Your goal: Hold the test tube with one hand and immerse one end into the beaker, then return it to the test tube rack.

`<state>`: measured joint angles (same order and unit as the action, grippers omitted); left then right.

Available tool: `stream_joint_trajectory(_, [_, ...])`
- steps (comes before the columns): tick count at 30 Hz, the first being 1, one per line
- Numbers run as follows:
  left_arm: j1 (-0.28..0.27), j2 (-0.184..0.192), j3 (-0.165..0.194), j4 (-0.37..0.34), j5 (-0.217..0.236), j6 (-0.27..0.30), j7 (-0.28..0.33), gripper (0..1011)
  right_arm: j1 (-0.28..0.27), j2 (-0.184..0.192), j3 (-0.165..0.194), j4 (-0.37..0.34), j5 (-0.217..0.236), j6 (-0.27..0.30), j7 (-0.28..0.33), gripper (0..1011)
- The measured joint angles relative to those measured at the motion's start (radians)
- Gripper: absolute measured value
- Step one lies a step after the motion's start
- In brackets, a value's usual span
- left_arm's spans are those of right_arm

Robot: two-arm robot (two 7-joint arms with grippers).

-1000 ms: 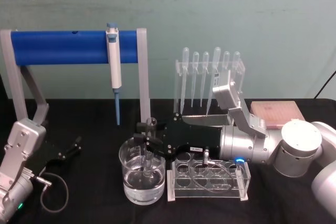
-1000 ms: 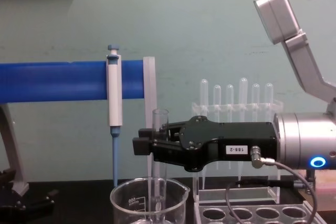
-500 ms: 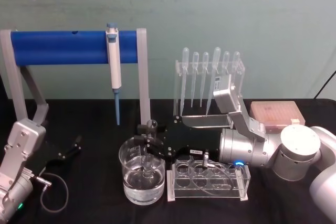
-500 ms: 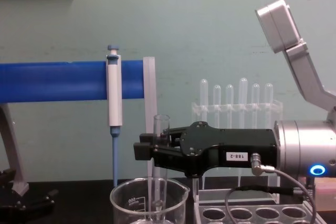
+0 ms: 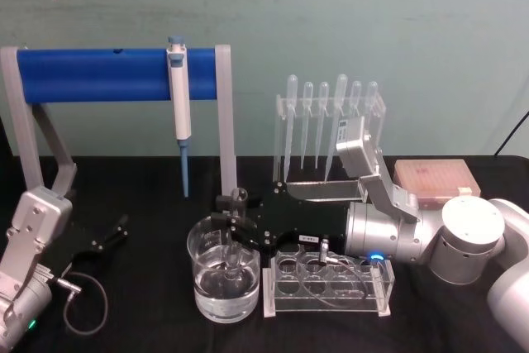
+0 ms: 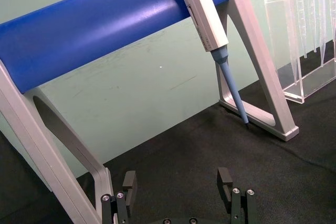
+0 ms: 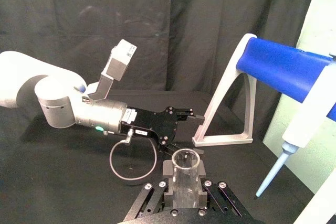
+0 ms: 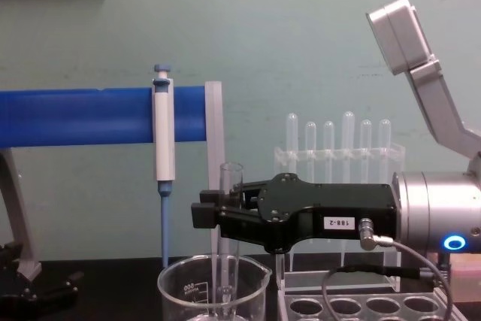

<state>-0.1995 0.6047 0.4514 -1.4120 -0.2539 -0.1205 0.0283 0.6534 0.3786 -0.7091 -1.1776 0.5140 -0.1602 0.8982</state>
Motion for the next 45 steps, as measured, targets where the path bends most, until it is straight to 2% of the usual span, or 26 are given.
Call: stream_joint_trajectory(45, [0.0,0.0,0.0,0.0,0.0,0.0,0.0,1000,0.001,0.001,-0.001,-0.002,0.0,0.002,-0.001,224])
